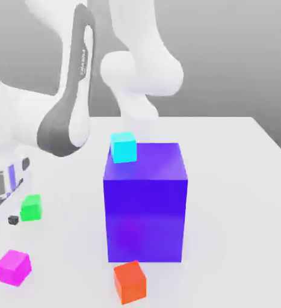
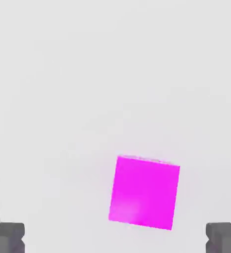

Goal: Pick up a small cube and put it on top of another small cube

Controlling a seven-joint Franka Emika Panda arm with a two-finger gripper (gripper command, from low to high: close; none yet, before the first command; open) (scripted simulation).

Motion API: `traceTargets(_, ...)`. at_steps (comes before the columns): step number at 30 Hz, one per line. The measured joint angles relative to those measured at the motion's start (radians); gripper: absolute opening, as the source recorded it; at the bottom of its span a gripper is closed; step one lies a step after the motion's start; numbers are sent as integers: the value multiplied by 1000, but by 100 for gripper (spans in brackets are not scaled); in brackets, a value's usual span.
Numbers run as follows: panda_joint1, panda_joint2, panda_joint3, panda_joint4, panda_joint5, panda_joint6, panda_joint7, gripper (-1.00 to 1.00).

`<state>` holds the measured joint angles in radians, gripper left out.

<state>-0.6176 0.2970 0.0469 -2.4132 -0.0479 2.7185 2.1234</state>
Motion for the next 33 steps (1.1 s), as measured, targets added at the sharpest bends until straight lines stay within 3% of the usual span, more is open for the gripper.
traceTargets(3,4,108,-10,19,8,82,9,0)
traceTargets(4,8,145,-14,26,5,112,13,-100)
traceTargets(11,8,154,-15,28,5,121,14,-100)
traceTargets(16,-1,-3,-12,-13,12,2,13,-100)
traceTargets(25,-118,-281,-161,-271,-71,-36,198,-100)
traceTargets(29,-174,-423,-197,-395,-33,-38,229,-100)
traceTargets(33,-175,-357,-212,-424,20,62,208,-100)
